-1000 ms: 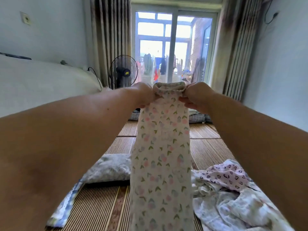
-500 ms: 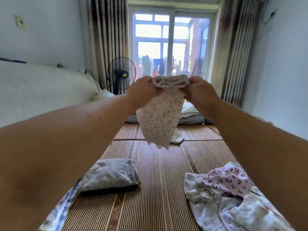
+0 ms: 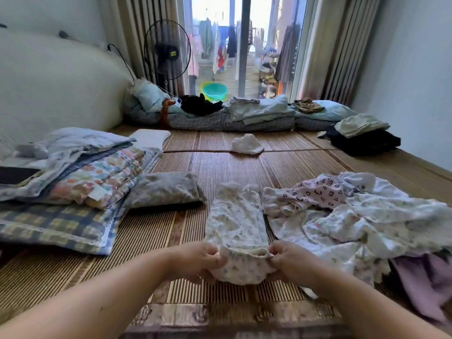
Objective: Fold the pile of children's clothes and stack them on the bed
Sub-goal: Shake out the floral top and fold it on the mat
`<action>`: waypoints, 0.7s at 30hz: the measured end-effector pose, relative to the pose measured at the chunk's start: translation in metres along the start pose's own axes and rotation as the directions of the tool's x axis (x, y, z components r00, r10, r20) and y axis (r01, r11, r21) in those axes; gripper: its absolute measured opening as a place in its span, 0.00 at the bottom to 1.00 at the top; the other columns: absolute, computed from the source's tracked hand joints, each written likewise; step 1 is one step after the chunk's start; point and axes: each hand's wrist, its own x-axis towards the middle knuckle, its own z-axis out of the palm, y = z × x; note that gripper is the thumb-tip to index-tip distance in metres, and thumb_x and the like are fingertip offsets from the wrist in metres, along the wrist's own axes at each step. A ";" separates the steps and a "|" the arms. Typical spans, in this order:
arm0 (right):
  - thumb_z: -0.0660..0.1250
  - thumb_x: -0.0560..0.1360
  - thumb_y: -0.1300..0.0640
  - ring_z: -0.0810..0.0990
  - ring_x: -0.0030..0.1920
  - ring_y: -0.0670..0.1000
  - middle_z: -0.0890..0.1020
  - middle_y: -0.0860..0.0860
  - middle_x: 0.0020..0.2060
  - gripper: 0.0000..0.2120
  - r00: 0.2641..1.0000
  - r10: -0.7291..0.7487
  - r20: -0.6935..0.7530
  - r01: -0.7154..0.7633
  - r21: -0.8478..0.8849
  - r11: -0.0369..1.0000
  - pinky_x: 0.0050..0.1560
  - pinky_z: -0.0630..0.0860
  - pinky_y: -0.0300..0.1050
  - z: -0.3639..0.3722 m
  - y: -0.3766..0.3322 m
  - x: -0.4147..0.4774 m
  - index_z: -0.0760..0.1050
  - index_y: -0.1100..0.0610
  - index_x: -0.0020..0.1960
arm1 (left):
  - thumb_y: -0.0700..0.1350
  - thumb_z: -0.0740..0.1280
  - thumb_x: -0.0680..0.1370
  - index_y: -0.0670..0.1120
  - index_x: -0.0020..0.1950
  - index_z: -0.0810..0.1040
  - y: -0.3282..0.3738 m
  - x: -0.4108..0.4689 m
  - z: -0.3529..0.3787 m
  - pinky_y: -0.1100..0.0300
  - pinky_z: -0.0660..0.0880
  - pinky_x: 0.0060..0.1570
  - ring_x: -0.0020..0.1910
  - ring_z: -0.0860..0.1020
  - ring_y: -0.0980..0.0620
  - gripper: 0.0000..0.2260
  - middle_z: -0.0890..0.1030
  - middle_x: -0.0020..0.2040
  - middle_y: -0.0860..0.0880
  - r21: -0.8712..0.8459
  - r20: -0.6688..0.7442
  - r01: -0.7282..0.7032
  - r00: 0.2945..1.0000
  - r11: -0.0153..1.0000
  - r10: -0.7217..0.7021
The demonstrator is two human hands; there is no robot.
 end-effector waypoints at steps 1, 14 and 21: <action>0.60 0.77 0.64 0.83 0.38 0.54 0.81 0.55 0.41 0.06 0.996 0.053 0.069 -0.054 0.008 0.999 0.26 0.71 0.37 0.005 0.006 -0.008 0.74 0.57 0.45 | 0.53 0.61 0.81 0.49 0.44 0.74 -0.007 -0.006 0.005 0.64 0.69 0.32 0.36 0.78 0.55 0.10 0.78 0.40 0.50 0.005 0.050 0.061 0.997 0.998 -0.061; 0.58 0.80 0.61 0.75 0.60 0.51 0.69 0.55 0.71 0.22 0.960 -0.091 -0.265 0.102 0.028 0.994 0.50 0.75 0.42 0.027 0.017 0.002 0.61 0.51 0.73 | 0.57 0.66 0.77 0.56 0.76 0.57 -0.014 0.004 0.016 0.45 0.64 0.70 0.73 0.64 0.43 0.31 0.55 0.78 0.47 0.149 -0.449 -0.025 0.889 0.989 0.090; 0.67 0.75 0.45 0.58 0.76 0.47 0.60 0.44 0.76 0.30 0.979 -0.168 0.115 0.203 -0.613 0.764 0.73 0.58 0.43 0.048 0.054 0.006 0.63 0.46 0.74 | 0.52 0.63 0.77 0.59 0.78 0.46 -0.049 0.005 0.036 0.49 0.49 0.75 0.78 0.42 0.53 0.35 0.43 0.79 0.57 0.844 -0.156 0.119 0.987 0.523 0.026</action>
